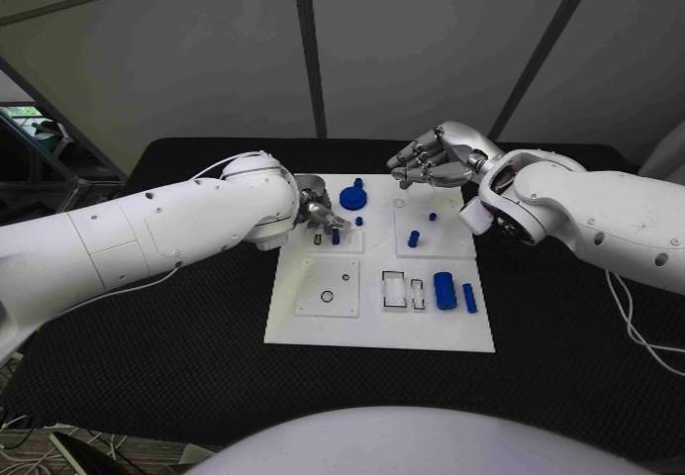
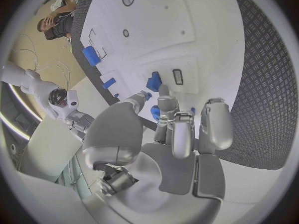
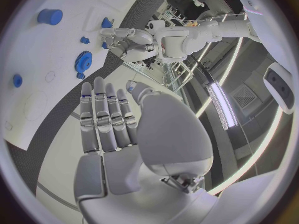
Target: Assemble the parts on the task board
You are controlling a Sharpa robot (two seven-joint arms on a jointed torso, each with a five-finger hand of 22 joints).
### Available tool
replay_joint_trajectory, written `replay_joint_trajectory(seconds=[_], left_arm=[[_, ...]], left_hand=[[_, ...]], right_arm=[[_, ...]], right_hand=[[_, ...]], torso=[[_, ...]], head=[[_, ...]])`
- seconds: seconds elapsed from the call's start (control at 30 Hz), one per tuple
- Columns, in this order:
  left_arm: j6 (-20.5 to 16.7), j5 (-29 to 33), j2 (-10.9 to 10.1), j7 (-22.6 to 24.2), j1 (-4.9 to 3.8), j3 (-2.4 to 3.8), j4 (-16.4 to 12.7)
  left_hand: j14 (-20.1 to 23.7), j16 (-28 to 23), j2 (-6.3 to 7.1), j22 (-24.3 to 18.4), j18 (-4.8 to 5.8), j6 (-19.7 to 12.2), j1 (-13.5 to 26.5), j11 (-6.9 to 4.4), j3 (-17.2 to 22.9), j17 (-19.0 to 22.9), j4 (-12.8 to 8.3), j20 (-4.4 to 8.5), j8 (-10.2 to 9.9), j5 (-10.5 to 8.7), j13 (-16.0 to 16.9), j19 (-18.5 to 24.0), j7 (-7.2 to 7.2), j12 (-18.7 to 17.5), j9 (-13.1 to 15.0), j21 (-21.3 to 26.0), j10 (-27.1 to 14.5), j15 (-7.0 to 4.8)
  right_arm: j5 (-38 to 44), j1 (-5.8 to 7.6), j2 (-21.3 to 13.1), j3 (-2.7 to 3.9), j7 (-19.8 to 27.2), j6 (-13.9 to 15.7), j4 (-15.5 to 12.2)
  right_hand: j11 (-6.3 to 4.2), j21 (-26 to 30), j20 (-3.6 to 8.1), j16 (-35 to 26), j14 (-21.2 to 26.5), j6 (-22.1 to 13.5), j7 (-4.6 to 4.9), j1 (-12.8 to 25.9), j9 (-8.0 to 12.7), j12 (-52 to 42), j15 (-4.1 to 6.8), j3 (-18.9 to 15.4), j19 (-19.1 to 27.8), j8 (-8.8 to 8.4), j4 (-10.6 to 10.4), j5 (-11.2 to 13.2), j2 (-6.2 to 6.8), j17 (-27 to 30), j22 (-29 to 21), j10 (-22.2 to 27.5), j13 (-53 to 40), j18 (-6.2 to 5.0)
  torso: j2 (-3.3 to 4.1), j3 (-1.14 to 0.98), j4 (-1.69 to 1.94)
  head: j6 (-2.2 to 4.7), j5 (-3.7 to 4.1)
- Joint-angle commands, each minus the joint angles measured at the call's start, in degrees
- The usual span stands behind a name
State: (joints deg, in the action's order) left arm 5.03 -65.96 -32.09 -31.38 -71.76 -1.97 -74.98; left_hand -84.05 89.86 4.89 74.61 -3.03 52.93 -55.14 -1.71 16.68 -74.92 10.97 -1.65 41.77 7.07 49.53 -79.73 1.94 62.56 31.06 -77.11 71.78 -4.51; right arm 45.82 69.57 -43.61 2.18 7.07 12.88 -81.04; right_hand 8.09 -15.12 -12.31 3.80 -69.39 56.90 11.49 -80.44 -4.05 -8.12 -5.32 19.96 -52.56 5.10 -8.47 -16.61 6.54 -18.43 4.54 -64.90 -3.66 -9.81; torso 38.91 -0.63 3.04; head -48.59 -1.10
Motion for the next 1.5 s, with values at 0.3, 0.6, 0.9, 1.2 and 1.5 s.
replay_joint_trajectory(seconds=[0.3,0.6,0.9,1.2,1.5], left_arm=[[2.35,-0.71,0.24,-0.4,-0.09,0.04,0.08],[4.13,-0.71,0.27,-0.48,-0.1,0.04,0.34],[4.08,-0.71,0.34,-0.49,-0.1,0.04,0.45],[2.73,2.22,0.31,-0.37,-0.1,0.04,0.42],[0.03,8.07,-0.39,0.11,-0.08,0.04,-0.31]], left_hand=[[-5.9,0.02,-0.75,0.08,-0.98,-0.48,-2.07,0.06,0.18,-14.93,-0.74,-0.24,0.05,0.39,0.0,-0.06,0.14,-0.03,-0.27,0.42,-0.35,-0.11],[-5.91,0.06,-0.74,0.06,-1.0,-0.52,-2.51,0.05,0.27,-14.98,-0.97,-0.24,0.03,0.39,-0.09,-0.03,0.14,-0.07,-0.34,0.47,-0.41,-0.1],[-5.92,0.08,-1.6,0.23,-0.98,-0.61,-4.38,-0.06,1.6,-15.01,-1.86,-0.21,-0.03,0.45,-0.07,-0.1,0.0,0.01,-0.61,0.49,-0.43,-0.17],[-5.93,0.09,-2.65,0.56,-0.98,-1.11,-8.28,-0.31,8.23,-15.02,-4.87,0.05,-0.13,0.55,-0.3,-0.21,-0.18,-0.15,-1.18,0.59,-0.54,-0.4],[-5.89,0.01,-1.01,0.89,-0.99,-1.91,-8.87,-0.18,20.09,-14.92,-9.38,-0.02,0.96,0.55,-1.29,-0.19,0.09,-0.85,-1.06,0.93,-0.42,-0.19]], right_arm=[[0.03,0.08,0.11,0.03,0.51,-0.47,0.03],[0.03,0.08,0.16,0.03,0.5,-0.49,0.06],[0.03,0.08,0.21,0.03,0.51,-0.49,0.11],[0.03,0.08,0.23,0.03,0.5,-0.52,0.14],[0.03,0.08,0.18,0.03,0.48,-0.53,0.17]], right_hand=[[0.05,0.28,-0.51,-0.18,0.33,-0.08,0.47,0.35,-0.08,0.05,-0.04,0.22,-0.06,-0.36,-0.01,-0.38,-0.29,0.05,-0.05,0.51,0.02,-0.7],[0.05,0.28,-0.51,-0.18,0.33,-0.08,0.47,0.35,-0.08,0.05,-0.04,0.22,-0.06,-0.36,-0.01,-0.38,-0.29,0.05,-0.05,0.51,0.02,-0.7],[0.04,0.36,-0.53,-0.15,0.34,-0.08,0.47,0.33,-0.08,0.03,-0.03,0.29,-0.1,-0.36,0.0,-0.42,-0.36,0.08,-0.1,0.5,0.02,-0.71],[0.04,0.36,-0.53,-0.15,0.34,-0.08,0.47,0.33,-0.08,0.03,-0.03,0.29,-0.1,-0.36,0.0,-0.42,-0.36,0.08,-0.1,0.5,0.02,-0.71],[0.04,0.36,-0.53,-0.15,0.34,-0.08,0.47,0.33,-0.08,0.03,-0.03,0.29,-0.1,-0.36,0.0,-0.42,-0.36,0.08,-0.1,0.5,0.02,-0.71]], torso=[[0.0,0.0,0.0],[0.02,0.01,0.02],[0.0,0.0,0.02],[-0.03,-0.04,0.03],[-0.03,-0.04,0.09]], head=[[-0.23,0.03],[-0.2,0.1],[-0.25,0.12],[-0.28,0.01],[-0.26,-0.01]])
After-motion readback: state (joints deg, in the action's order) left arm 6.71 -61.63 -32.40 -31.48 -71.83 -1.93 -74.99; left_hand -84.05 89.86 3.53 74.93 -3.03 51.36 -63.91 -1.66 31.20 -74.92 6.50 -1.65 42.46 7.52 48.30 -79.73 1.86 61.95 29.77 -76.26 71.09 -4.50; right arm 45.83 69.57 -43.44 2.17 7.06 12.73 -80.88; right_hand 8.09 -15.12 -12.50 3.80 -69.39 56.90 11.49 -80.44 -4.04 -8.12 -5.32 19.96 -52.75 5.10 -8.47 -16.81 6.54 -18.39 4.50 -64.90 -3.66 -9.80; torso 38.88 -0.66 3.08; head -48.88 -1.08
